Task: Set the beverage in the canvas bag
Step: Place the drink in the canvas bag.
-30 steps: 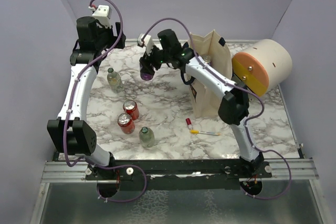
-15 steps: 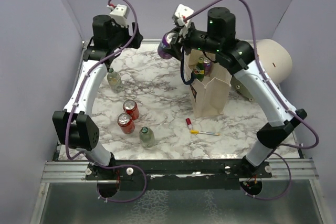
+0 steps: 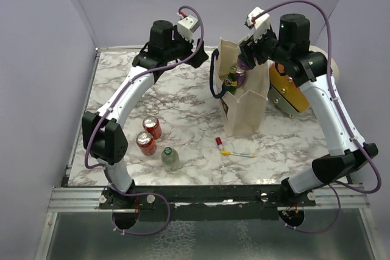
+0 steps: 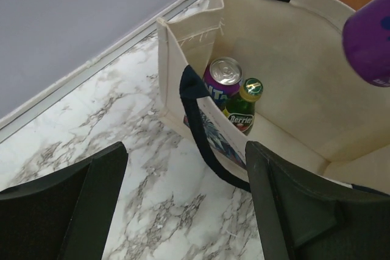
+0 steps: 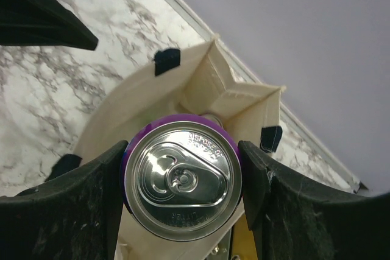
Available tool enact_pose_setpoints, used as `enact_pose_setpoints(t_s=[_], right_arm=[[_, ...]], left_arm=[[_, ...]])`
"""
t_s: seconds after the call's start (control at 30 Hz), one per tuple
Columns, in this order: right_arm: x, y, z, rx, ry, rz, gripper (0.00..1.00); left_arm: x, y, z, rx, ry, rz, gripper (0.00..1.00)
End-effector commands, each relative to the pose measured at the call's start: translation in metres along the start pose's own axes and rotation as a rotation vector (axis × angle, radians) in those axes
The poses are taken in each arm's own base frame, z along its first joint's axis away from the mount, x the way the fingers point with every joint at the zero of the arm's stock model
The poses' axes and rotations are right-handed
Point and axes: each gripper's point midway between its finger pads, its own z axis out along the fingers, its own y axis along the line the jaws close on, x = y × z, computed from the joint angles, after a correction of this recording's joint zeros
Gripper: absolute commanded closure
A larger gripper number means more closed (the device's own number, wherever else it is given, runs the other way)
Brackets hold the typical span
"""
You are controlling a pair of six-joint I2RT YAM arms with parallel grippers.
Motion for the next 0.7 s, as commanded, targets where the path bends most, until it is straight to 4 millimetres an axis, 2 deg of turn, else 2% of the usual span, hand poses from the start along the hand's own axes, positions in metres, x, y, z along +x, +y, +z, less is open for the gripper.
enact_pose_setpoints(t_s=[0.0, 0.13, 0.37, 0.43, 0.67], right_arm=[[0.008, -0.038, -0.003, 0.087, -0.017, -0.012, 0.69], [0.034, -0.048, 0.013, 0.066, 0.027, 0.015, 0.69], [0.069, -0.051, 0.038, 0.022, 0.088, 0.028, 0.7], [0.077, -0.05, 0.043, 0.004, 0.107, 0.036, 0.7], [0.112, -0.039, 0.06, -0.06, 0.179, 0.018, 0.71]], left_arm=[[-0.019, -0.022, 0.014, 0.06, -0.046, -0.024, 0.19], [-0.015, -0.032, 0.033, 0.06, -0.032, -0.123, 0.2], [0.01, -0.051, 0.065, 0.058, 0.027, -0.201, 0.28], [0.013, -0.057, 0.07, 0.059, 0.033, -0.193, 0.29], [0.031, -0.063, 0.073, 0.032, 0.074, -0.112, 0.45]])
